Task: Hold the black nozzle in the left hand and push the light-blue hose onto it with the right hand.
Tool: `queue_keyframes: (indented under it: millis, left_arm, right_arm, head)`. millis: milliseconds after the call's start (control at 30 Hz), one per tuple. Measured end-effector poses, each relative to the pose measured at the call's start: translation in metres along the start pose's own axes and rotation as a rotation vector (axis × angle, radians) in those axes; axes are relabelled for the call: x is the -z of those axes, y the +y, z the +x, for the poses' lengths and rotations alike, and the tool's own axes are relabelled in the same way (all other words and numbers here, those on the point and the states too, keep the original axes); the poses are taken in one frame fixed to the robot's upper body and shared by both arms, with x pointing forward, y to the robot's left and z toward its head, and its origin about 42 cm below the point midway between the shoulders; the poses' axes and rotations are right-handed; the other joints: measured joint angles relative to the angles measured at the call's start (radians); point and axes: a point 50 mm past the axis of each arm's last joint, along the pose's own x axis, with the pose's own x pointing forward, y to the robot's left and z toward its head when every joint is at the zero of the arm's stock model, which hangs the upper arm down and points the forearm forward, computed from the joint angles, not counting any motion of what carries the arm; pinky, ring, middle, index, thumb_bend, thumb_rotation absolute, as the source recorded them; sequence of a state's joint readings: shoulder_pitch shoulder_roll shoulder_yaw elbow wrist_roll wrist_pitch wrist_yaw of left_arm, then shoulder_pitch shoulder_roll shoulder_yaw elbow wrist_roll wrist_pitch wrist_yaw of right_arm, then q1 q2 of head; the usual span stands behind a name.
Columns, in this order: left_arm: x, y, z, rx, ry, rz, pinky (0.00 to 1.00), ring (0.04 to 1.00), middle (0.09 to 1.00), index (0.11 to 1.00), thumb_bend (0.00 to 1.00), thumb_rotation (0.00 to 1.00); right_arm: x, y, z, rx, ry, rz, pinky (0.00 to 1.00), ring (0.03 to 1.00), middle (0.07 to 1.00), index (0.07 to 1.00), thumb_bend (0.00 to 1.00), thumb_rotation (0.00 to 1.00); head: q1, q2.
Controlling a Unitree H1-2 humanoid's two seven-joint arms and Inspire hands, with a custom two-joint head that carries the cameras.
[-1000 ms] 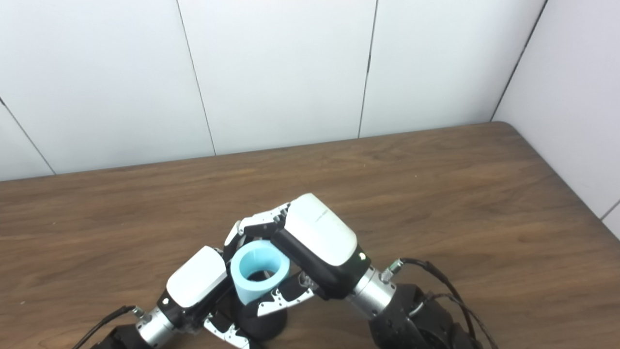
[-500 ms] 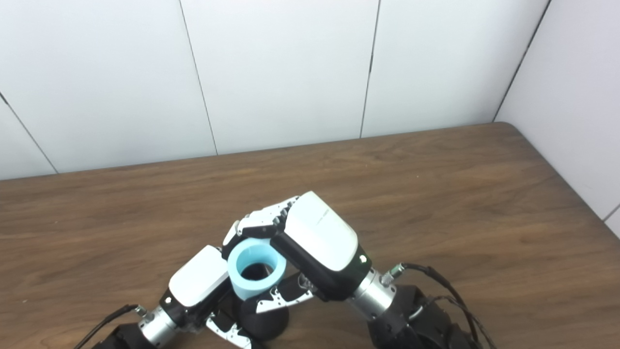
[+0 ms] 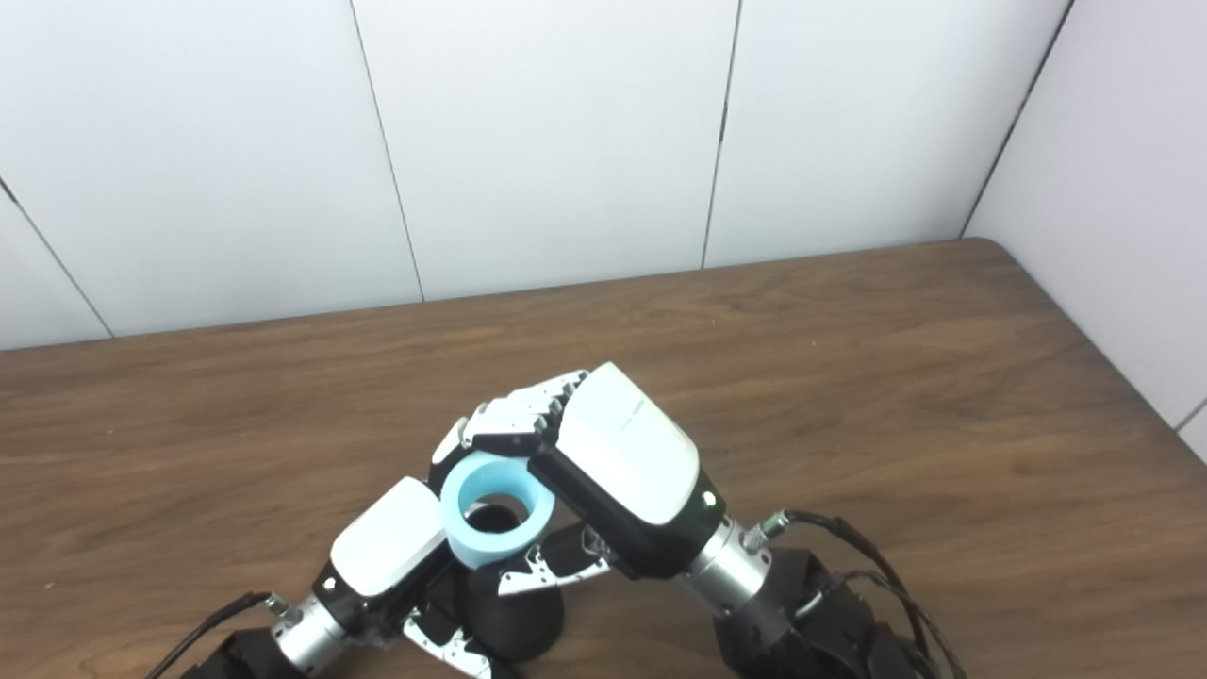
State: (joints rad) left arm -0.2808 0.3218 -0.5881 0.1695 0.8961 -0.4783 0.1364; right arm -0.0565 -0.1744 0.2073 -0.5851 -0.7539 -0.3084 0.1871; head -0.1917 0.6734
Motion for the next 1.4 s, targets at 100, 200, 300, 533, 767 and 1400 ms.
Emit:
queue_keyframes:
  millis: [100, 200, 300, 533, 767, 1400]
  left_arm:
    - [0.0, 0.0, 0.0, -0.001, -0.001, 0.007, 0.17, 0.222, 0.472, 0.484, 0.52, 0.0]
    - [0.0, 0.0, 0.0, -0.001, -0.002, 0.009, 0.18, 0.234, 0.473, 0.484, 0.52, 0.0]
    - [-0.001, 0.0, 0.0, -0.001, -0.002, 0.009, 0.17, 0.231, 0.473, 0.484, 0.52, 0.0]
    - [-0.001, 0.0, 0.0, -0.001, -0.002, 0.011, 0.16, 0.219, 0.472, 0.484, 0.52, 0.0]
    - [-0.001, 0.0, 0.0, -0.003, -0.002, 0.014, 0.13, 0.182, 0.471, 0.484, 0.53, 0.0]
    - [-0.001, 0.0, 0.0, -0.003, -0.001, 0.018, 0.16, 0.219, 0.472, 0.484, 0.52, 0.0]
  right_arm:
    - [0.0, 0.0, 0.0, -0.006, 0.002, 0.001, 0.23, 0.365, 0.501, 0.551, 0.51, 0.0]
    - [0.0, 0.002, 0.0, -0.02, 0.007, 0.005, 0.22, 0.359, 0.496, 0.557, 0.5, 0.0]
    - [0.001, 0.003, -0.001, -0.037, 0.024, 0.017, 0.21, 0.352, 0.488, 0.562, 0.5, 0.0]
    - [0.001, 0.008, -0.001, -0.077, 0.038, 0.038, 0.19, 0.332, 0.461, 0.564, 0.5, 0.0]
    - [0.001, 0.011, 0.0, -0.086, 0.038, 0.044, 0.2, 0.34, 0.472, 0.565, 0.5, 0.0]
    - [0.002, 0.013, 0.001, -0.071, 0.021, 0.026, 0.23, 0.361, 0.493, 0.556, 0.51, 0.0]
  head:
    - [0.008, 0.006]
    - [0.009, 0.008]
    - [0.011, 0.009]
    - [0.015, 0.011]
    - [0.018, 0.009]
    - [0.017, 0.002]
